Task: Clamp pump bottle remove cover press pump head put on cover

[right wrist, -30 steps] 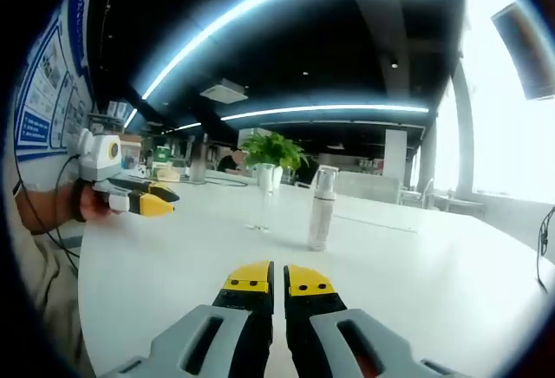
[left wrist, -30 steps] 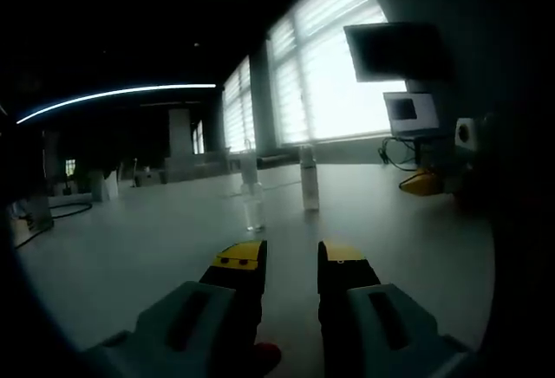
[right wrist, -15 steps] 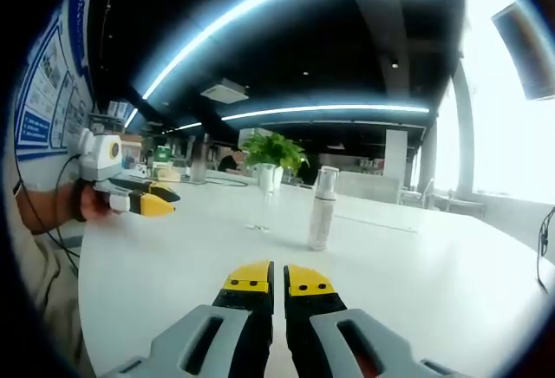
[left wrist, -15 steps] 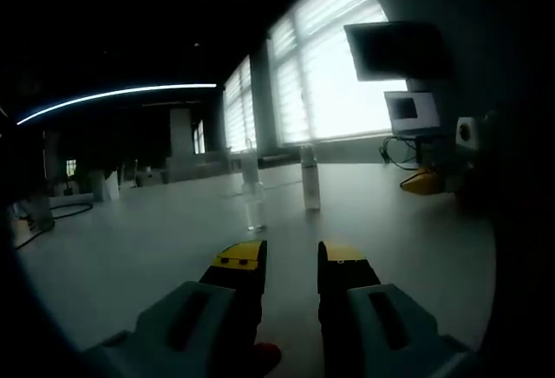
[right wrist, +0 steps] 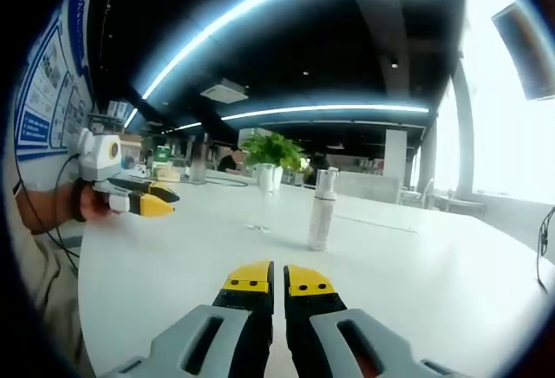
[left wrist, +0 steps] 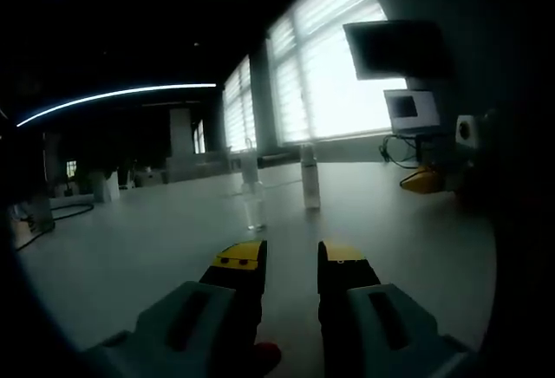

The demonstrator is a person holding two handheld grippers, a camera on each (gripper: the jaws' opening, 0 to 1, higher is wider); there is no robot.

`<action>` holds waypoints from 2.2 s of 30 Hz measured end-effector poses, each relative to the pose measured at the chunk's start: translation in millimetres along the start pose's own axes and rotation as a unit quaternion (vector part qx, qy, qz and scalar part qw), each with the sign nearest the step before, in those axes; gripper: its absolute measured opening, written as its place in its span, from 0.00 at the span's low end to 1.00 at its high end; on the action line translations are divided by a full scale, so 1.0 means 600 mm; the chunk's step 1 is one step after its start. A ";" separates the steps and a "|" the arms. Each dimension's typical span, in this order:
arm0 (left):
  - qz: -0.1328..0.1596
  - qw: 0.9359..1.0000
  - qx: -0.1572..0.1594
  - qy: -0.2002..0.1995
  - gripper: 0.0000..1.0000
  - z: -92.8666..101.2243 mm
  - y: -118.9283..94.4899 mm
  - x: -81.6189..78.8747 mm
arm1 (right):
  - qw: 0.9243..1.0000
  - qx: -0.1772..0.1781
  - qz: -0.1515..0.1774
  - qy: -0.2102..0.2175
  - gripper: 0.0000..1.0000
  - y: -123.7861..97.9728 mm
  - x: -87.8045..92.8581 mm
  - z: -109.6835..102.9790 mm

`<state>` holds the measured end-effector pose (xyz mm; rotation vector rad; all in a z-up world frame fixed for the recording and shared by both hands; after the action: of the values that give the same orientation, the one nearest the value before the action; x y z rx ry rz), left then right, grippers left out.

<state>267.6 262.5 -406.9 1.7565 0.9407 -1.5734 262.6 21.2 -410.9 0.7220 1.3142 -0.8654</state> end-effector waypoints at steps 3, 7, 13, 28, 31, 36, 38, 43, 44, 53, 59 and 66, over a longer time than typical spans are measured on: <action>-0.001 1.000 -0.002 -0.005 0.15 -0.003 0.000 0.001 | 1.000 0.000 0.000 -0.001 0.00 0.000 -0.001 0.000; -0.005 1.000 -0.003 -0.018 0.15 -0.005 0.001 0.002 | 1.000 -0.001 0.000 -0.002 0.00 0.000 0.000 0.000; -0.010 0.998 -0.011 -0.057 0.15 -0.025 0.002 0.006 | 1.000 0.000 0.000 0.000 0.00 0.000 0.000 0.001; 0.006 0.997 -0.023 -0.072 0.15 -0.045 0.027 -0.029 | 1.000 -0.002 0.000 -0.001 0.00 0.001 -0.001 0.000; 0.010 0.997 -0.026 -0.075 0.15 -0.051 0.034 -0.035 | 1.000 -0.002 0.000 -0.001 0.00 0.001 -0.001 -0.001; 0.011 0.997 -0.022 -0.074 0.15 -0.050 0.052 -0.044 | 1.000 -0.003 0.000 -0.001 0.00 0.000 -0.001 -0.001; 0.003 0.997 -0.017 -0.073 0.15 -0.051 0.064 -0.040 | 1.000 -0.003 0.000 -0.002 0.00 0.000 -0.001 -0.001; -0.006 0.997 -0.016 -0.071 0.16 -0.048 0.084 -0.038 | 1.000 -0.004 0.000 0.000 0.00 0.000 -0.001 -0.002; -0.006 0.997 -0.015 -0.070 0.16 -0.050 0.087 -0.038 | 1.000 -0.004 0.000 0.000 0.00 0.000 -0.001 -0.003; -0.012 0.998 -0.017 -0.055 0.18 -0.070 0.126 -0.040 | 1.000 -0.004 0.001 -0.002 0.00 0.000 -0.001 -0.002; -0.030 0.998 -0.016 -0.061 0.19 -0.074 0.149 -0.024 | 1.000 -0.005 0.002 -0.003 0.00 0.001 -0.002 -0.002; -0.032 0.997 -0.014 -0.070 0.20 -0.079 0.171 -0.021 | 1.000 -0.007 0.003 -0.006 0.00 0.001 -0.002 -0.005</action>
<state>377.8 240.6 -391.1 1.5884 0.9529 -1.6914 261.4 23.9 -409.9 0.7086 1.3054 -0.8527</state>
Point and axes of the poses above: the point that each gripper's makers call its tool centre point, and the gripper's own axes: y roughly forward along the fingers, z roughly to its right, x roughly out of its underside, the point moved 3 cm from there along -y, roughly backward along the fingers, and after that the axes turned 2 degrees about x, right-handed, at the moved point
